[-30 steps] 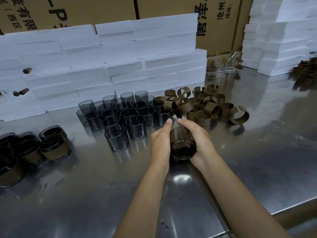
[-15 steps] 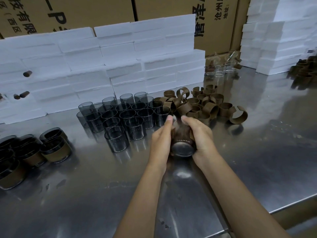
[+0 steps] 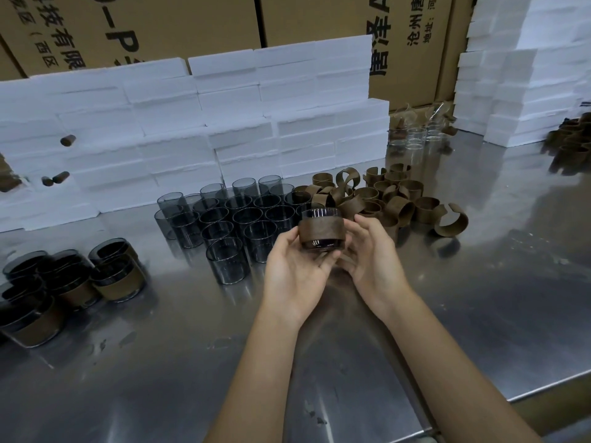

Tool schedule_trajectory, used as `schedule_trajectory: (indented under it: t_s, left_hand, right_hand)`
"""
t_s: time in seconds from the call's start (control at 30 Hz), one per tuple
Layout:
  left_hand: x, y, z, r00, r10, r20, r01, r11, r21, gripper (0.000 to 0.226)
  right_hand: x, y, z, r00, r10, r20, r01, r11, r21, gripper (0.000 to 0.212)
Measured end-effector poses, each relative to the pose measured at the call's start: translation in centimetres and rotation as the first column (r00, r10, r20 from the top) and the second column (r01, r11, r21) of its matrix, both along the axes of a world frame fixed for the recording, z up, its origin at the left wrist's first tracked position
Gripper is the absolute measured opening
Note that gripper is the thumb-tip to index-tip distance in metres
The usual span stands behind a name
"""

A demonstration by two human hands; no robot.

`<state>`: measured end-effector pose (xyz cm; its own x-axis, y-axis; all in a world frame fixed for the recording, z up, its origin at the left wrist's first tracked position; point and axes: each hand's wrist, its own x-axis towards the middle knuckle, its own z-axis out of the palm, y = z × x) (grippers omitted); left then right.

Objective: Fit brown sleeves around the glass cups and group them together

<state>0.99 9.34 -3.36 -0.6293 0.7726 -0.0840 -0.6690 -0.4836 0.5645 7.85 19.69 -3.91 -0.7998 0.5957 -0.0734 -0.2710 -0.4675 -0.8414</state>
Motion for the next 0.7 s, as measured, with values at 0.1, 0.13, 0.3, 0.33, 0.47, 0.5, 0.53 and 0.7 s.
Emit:
schedule_trajectory:
  t_s: [0.1, 0.13, 0.3, 0.33, 0.47, 0.5, 0.53, 0.7]
  left_hand:
    - [-0.1, 0.0, -0.2, 1.000, -0.007, 0.030, 0.006, 1.000, 0.006, 0.048]
    - [-0.3, 0.1, -0.3, 0.999, -0.010, 0.041, 0.009, 1.000, 0.012, 0.046]
    - [-0.8, 0.1, -0.5, 0.999, 0.025, 0.036, -0.025, 1.000, 0.003, 0.054]
    - [-0.7, 0.1, -0.4, 1.000, 0.026, 0.002, -0.026, 1.000, 0.011, 0.052]
    - [-0.4, 0.0, 0.1, 0.961, 0.135, -0.242, -0.157, 0.985, -0.074, 0.038]
    - [-0.2, -0.1, 0.3, 0.934, 0.197, -0.299, -0.241, 0.963, -0.120, 0.045]
    - [-0.1, -0.2, 0.6, 0.896, 0.260, -0.361, -0.334, 0.929, -0.159, 0.053]
    - [-0.9, -2.5, 2.5, 0.622, 0.479, -0.620, -0.700, 0.694, -0.167, 0.041]
  right_hand:
    - [0.3, -0.2, 0.2, 0.997, 0.073, -0.003, -0.073, 0.995, 0.067, 0.055]
    - [0.4, -0.3, 0.3, 0.995, 0.098, 0.001, -0.097, 0.990, 0.104, 0.054]
    - [0.2, -0.7, 0.3, 0.993, 0.108, 0.047, -0.116, 0.969, 0.219, 0.040]
    - [0.2, -0.7, 0.2, 0.993, 0.107, 0.049, -0.115, 0.967, 0.229, 0.040]
    - [0.3, -0.7, 0.0, 0.991, 0.129, 0.043, -0.136, 0.960, 0.246, 0.043]
    - [0.2, -0.7, 0.0, 0.992, 0.115, 0.044, -0.122, 0.966, 0.228, 0.045]
    - [0.2, -0.7, 0.0, 0.995, 0.093, 0.046, -0.100, 0.975, 0.198, 0.049]
    - [0.1, -0.2, -0.2, 0.999, 0.027, 0.036, -0.029, 0.998, 0.047, 0.067]
